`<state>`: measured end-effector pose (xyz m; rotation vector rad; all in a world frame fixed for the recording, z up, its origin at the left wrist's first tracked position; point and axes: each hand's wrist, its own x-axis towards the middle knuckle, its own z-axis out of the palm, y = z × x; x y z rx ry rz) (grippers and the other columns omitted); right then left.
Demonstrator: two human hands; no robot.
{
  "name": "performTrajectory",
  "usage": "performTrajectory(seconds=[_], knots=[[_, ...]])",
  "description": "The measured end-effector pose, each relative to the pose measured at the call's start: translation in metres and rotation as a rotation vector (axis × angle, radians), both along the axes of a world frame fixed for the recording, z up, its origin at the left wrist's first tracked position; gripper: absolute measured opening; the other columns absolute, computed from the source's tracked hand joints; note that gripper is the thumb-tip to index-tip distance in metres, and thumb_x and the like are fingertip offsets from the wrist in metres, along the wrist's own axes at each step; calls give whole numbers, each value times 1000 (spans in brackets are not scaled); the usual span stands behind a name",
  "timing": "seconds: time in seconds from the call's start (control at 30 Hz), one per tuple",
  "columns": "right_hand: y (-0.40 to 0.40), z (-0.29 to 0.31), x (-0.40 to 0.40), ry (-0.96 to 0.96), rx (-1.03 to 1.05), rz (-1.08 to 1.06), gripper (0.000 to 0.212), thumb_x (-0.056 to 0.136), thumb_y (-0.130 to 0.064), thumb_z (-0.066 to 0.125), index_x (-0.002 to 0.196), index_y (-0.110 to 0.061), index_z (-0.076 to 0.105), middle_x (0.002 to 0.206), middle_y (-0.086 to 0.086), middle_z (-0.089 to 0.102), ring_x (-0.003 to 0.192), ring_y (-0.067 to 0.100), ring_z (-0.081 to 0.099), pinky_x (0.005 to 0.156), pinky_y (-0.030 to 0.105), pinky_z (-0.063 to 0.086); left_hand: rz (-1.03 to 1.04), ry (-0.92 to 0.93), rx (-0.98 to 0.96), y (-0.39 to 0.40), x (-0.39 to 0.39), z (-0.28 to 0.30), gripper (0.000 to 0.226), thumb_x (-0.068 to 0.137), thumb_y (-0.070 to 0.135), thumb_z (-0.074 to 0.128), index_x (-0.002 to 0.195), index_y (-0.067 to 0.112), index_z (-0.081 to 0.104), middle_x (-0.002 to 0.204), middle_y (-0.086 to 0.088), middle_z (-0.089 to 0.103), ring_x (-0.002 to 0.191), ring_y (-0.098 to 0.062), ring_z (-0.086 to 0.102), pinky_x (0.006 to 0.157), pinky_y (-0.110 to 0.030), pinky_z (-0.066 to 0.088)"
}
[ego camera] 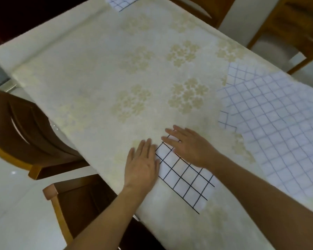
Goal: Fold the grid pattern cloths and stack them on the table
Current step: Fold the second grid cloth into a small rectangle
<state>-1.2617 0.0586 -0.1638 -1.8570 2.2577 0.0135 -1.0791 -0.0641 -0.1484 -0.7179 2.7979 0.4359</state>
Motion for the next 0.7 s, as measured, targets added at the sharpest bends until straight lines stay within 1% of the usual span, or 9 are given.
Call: performTrajectory(seconds=[0.03,0.07,0.17,0.23,0.33,0.47,0.57,0.63,0.7], knots=[[-7,0,-10,-1,20,42,56,100,-29,53,153,-31,34,163,1,26,151,26,22,118,47,27,5,-15,10,2,-2,-1,54,105,40,19,155,19,23,166,-2,10,153,-19,7,124,-44,11],[-14,0,-17,16,15,85,56,99,-31,54,152,-33,35,163,0,26,151,26,22,118,47,28,7,-24,14,3,-4,-2,54,105,40,20,155,19,20,166,-2,7,153,-19,4,124,-44,9],[-25,-2,-27,51,-16,210,57,95,-29,64,148,-33,43,161,1,32,148,27,29,115,48,34,12,2,1,5,-5,-6,55,104,39,24,153,16,26,166,-5,10,153,-21,7,123,-47,14],[-27,-7,-28,24,-39,267,55,94,-29,65,146,-33,48,160,1,35,147,27,32,114,48,37,37,33,1,6,-4,-12,53,103,39,31,150,14,34,164,-6,17,152,-23,14,121,-48,21],[-26,-14,-30,-12,-79,296,50,93,-30,66,141,-33,53,156,0,40,145,26,37,110,49,42,72,95,-46,9,-4,-20,49,98,36,51,139,10,50,156,-9,38,145,-26,35,112,-51,38],[-27,-14,-32,-48,-126,303,45,88,-28,73,132,-30,62,150,1,49,139,25,46,110,49,42,106,164,-65,13,-7,-25,44,91,29,61,128,7,56,146,-13,50,136,-30,47,104,-52,46],[-32,-10,-33,-106,-119,284,41,83,-24,79,123,-26,68,146,3,54,135,26,50,111,50,39,111,221,-85,15,-10,-26,35,87,23,67,118,8,60,135,-15,58,124,-31,56,96,-48,51],[-36,-7,-32,-162,-85,256,37,83,-22,79,118,-23,68,145,4,54,135,27,49,112,51,37,101,254,-104,16,-11,-24,31,82,18,72,110,10,62,125,-13,62,111,-29,60,87,-43,53],[-41,-5,-32,-190,-54,252,32,83,-21,79,113,-22,68,144,6,53,134,27,48,113,51,35,91,288,-113,17,-12,-22,30,79,14,74,106,11,62,112,-9,64,98,-26,60,77,-39,52]])
